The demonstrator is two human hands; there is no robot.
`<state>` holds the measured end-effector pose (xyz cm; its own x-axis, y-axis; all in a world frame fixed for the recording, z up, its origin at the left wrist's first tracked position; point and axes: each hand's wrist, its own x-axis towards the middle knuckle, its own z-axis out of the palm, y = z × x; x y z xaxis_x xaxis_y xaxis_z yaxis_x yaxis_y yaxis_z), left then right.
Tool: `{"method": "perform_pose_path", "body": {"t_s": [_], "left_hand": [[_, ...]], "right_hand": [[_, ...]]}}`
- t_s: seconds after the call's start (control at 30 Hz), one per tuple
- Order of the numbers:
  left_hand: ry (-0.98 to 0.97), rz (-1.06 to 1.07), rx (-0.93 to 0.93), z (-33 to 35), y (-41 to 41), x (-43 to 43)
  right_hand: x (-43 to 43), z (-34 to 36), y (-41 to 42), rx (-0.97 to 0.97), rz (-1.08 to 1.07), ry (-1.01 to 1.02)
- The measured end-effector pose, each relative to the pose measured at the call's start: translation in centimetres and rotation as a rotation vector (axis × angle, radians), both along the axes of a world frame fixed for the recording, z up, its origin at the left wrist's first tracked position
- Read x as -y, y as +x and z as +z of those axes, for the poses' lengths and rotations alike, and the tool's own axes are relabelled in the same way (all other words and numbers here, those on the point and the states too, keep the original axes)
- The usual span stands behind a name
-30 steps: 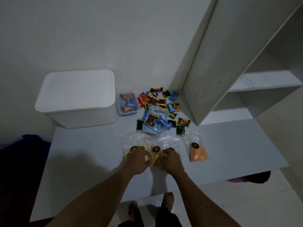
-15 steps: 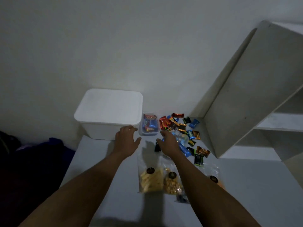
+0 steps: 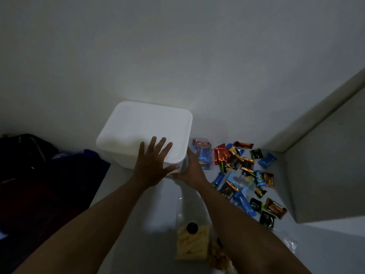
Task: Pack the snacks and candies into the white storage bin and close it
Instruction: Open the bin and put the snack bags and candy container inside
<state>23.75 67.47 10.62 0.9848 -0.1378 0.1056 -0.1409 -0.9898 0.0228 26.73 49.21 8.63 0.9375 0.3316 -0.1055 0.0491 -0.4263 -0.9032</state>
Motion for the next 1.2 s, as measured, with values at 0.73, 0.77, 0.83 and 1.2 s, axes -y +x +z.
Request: {"method": "perform_pose_path", "body": {"t_s": [0.73, 0.77, 0.83, 1.2], "left_hand": [[-0.288, 0.047, 0.503, 3.9, 1.5, -0.6], [-0.283, 0.048, 0.475, 3.8, 1.4, -0.5], [-0.261, 0.03, 0.428, 3.6, 1.1, -0.6], [-0.512, 0.028, 0.112, 4.7, 0.5, -2.1]], "right_hand": [[-1.7, -2.1, 1.6, -0.094, -0.07, 0.086], [-1.7, -1.7, 1.5, -0.1, -0.068, 0.092], [-1.5, -0.7, 1.3, -0.119, -0.042, 0.062], [-6.1, 12.9, 0.5, -0.263, -0.481, 0.26]]}}
